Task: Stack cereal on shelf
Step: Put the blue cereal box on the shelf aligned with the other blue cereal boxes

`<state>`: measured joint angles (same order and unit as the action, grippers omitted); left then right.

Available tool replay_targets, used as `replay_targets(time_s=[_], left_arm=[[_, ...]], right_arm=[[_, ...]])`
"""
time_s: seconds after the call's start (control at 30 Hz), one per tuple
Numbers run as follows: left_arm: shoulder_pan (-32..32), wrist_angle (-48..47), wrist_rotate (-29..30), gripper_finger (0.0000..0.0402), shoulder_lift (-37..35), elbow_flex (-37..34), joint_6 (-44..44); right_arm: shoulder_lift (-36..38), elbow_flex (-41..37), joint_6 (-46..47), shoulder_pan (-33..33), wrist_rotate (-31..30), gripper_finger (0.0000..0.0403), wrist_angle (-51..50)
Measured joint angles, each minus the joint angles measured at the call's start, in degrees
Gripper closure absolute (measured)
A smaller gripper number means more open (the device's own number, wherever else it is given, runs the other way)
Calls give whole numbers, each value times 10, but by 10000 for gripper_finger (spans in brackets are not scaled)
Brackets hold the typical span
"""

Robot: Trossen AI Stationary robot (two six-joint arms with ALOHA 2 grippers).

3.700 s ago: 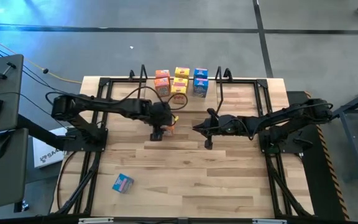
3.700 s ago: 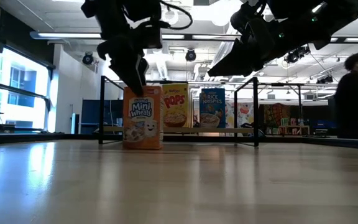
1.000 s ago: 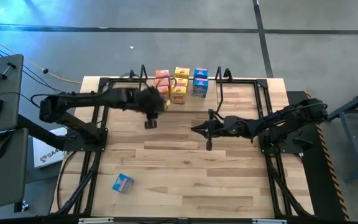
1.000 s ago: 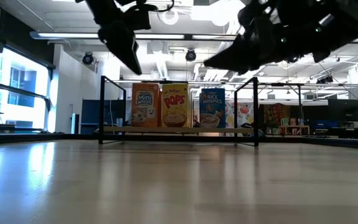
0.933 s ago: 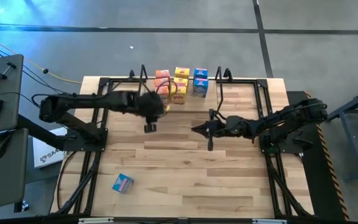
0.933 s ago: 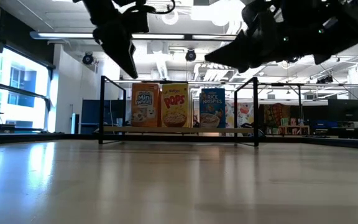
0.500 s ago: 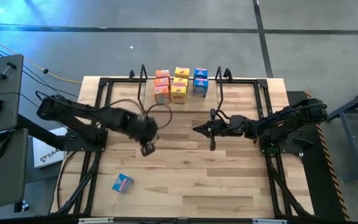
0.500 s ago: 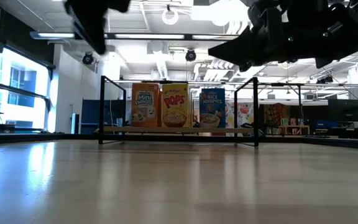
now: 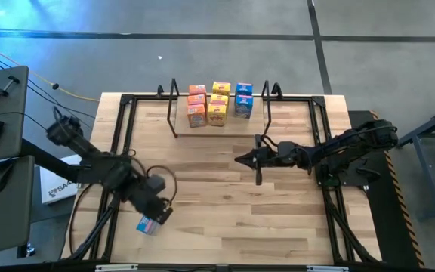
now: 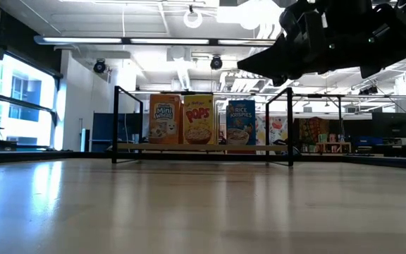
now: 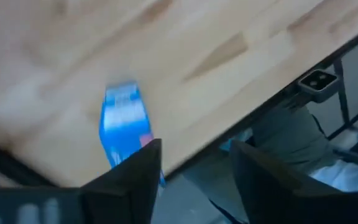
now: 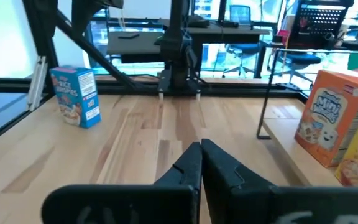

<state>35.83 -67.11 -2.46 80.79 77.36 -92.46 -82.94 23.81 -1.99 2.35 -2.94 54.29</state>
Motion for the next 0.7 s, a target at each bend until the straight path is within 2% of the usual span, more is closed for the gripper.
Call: replay_targets(time_s=[0.1,0.27,0.47,0.7], left_arm=[[36,0,-16,190,13,0,-93],[82,-22,-16,154,53,0,-181],[111,-33,-10,132,96,0,-234],[124,-35,-5,133,135,0,-245]], right_arm=[[0,0,-5,8,0,403,-1],[0,0,-10,20,0,403,0],[0,0,-10,28,1,403,1],[0,0,-10,38,1,403,4]])
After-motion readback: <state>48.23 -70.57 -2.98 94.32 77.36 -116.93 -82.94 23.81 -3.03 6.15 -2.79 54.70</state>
